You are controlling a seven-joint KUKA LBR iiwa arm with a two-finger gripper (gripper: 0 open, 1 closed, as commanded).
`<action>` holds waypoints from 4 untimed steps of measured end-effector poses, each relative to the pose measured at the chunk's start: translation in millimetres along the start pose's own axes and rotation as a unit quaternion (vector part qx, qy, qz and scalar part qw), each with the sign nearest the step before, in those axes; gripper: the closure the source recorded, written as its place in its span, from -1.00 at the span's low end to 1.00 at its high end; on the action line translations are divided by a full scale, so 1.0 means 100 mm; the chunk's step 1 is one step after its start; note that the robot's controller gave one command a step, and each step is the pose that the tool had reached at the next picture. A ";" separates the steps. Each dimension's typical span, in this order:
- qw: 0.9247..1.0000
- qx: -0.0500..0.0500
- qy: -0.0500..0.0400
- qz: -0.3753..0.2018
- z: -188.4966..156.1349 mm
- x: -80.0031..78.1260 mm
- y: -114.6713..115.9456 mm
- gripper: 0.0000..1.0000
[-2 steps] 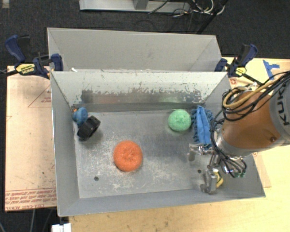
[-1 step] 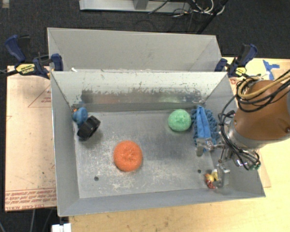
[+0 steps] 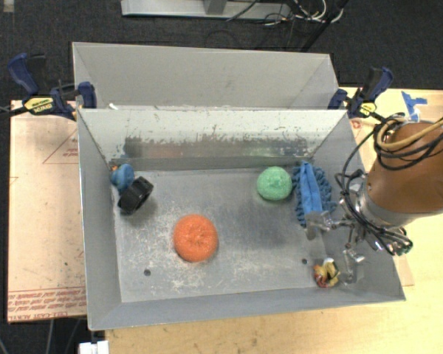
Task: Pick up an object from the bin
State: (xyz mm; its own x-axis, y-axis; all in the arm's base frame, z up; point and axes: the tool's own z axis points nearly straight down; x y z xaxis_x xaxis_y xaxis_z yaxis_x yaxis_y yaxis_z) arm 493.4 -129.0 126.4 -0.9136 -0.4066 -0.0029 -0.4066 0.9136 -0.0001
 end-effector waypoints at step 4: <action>0.987 -0.005 -0.001 -0.161 0.52 0.03 -0.13 1.00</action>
Offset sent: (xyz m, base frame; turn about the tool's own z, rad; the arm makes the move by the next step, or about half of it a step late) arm 0.0027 -0.0191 -0.0564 -0.3238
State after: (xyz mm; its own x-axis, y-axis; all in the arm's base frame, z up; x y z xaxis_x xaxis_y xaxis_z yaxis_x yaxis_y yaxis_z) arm 496.1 -142.0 74.2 -0.7375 -0.6753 -0.0068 -0.6754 0.7374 0.0086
